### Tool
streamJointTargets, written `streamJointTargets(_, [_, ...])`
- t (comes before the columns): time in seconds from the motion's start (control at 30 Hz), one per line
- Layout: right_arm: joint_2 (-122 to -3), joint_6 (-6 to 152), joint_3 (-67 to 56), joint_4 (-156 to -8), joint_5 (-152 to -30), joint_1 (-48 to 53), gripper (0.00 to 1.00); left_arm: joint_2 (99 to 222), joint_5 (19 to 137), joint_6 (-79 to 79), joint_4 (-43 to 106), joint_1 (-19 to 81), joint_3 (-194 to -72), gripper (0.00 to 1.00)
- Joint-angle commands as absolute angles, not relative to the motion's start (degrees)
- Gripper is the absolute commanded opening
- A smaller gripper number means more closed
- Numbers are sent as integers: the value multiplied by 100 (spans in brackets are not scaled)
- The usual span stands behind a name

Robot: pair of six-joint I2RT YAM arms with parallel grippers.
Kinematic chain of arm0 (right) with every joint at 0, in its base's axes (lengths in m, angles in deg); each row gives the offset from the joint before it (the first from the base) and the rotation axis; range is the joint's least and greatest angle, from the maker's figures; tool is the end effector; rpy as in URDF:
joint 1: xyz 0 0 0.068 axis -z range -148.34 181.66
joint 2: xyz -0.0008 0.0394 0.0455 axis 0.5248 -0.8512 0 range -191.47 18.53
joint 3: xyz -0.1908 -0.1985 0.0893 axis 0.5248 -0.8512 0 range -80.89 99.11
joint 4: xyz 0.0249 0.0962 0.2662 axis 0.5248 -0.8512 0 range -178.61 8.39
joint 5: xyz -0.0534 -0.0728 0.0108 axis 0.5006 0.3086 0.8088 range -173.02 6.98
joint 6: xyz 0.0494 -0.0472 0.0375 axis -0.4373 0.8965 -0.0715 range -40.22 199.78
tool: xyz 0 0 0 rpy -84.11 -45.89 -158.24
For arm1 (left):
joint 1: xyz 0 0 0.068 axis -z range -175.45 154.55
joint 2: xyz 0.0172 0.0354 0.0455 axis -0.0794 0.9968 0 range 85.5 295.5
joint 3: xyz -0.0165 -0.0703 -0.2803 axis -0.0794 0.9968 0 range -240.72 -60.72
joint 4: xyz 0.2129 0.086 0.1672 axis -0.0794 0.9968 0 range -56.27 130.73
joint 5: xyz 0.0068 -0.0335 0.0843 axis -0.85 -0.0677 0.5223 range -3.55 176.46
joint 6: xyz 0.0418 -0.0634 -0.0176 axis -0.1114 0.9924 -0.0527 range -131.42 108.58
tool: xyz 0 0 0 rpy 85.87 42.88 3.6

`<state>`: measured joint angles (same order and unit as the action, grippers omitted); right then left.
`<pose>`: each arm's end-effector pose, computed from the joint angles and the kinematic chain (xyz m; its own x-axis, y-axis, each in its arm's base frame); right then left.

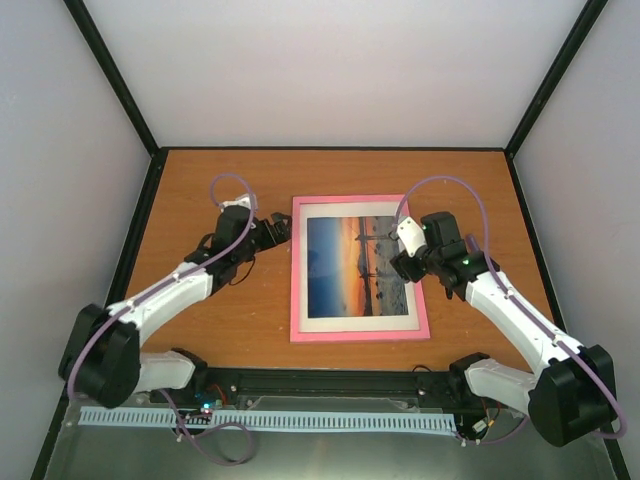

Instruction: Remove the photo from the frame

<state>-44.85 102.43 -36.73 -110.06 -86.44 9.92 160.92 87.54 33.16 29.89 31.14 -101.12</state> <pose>0.2423 0.1009 0.2290 -0.4769 -0.6041 -0.6385 -0.6401 0.7365 -0.2186 0.2905 -0.1439 0.2076 -0.6337 -0.4676 -0.6163 -0.0166 0.8047 -0.5934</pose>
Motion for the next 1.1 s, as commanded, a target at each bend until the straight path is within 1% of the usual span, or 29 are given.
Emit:
streamJointTargets(0.0, [-4459, 10193, -3669, -10825, -8470, 1162, 76, 15398, 8635, 2420, 4392, 3127, -10707, 100])
streamJointTargets(0.17, [-4714, 10120, -3074, -11375, -8627, 1632, 78, 15029, 8575, 1069, 4894, 3120, -11498, 100])
streamJointTargets(0.23, [-4898, 9860, -2699, -11561, -8331, 1750, 82, 14971, 8570, 639, 4957, 3118, -11837, 100])
streamJointTargets(0.3, [-5145, 9816, -2266, -11982, -8257, 1998, 83, 15008, 8847, 598, 5197, 3075, -12291, 100])
streamJointTargets(0.37, [-5340, 9773, -1996, -12299, -8249, 2095, 84, 15119, 9430, 612, 5346, 3048, -12737, 100])
streamJointTargets(0.4, [-5416, 9752, -1958, -12370, -8255, 2134, 87, 15212, 9816, 765, 5450, 3044, -12931, 100])
streamJointTargets(0.43, [-5487, 9741, -1974, -12409, -8261, 2156, 92, 15352, 10168, 982, 5586, 3030, -13083, 100])
streamJointTargets(0.47, [-5584, 9745, -2012, -12418, -8311, 2169, 99, 15535, 10230, 1119, 5690, 2998, -13195, 100])
streamJointTargets(0.5, [-5748, 9763, -2072, -12399, -8367, 2183, 100, 15724, 10186, 1175, 5777, 2988, -13264, 100])
streamJointTargets(0.6, [-6143, 9774, -2213, -12334, -8546, 2213, 100, 16379, 9184, 813, 6021, 2977, -13421, 100])
streamJointTargets(0.67, [-6351, 9767, -2327, -12220, -8610, 2239, 100, 16599, 9178, 1160, 6139, 2964, -13211, 100])
streamJointTargets(0.7, [-6471, 9771, -2336, -12224, -8711, 2261, 100, 16638, 9105, 1252, 6158, 2961, -13053, 98])
streamJointTargets(0.73, [-6591, 9774, -2341, -12258, -8811, 2295, 98, 16639, 8951, 1354, 6144, 2960, -12876, 86])
streamJointTargets(0.77, [-6714, 9740, -2330, -12271, -8879, 2333, 91, 16621, 8762, 1442, 6058, 2960, -12673, 74])
streamJointTargets(0.8, [-6815, 9715, -2343, -12263, -8923, 2361, 85, 16638, 8559, 1576, 6021, 2960, -12512, 67])
streamJointTargets(0.87, [-6982, 9654, -2384, -12186, -8938, 2394, 78, 16807, 8327, 1835, 6102, 2971, -12365, 54])
streamJointTargets(0.9, [-7056, 9621, -2420, -12138, -8927, 2392, 75, 16875, 8239, 1933, 6083, 2986, -12239, 53])
streamJointTargets(0.97, [-7164, 9551, -2467, -12065, -8990, 2393, 74, 16986, 8177, 2045, 6003, 3089, -12077, 52])
streamJointTargets(1.07, [-7345, 9488, -2483, -12017, -9161, 2396, 71, 17256, 8071, 2153, 6031, 3159, -11997, 54])
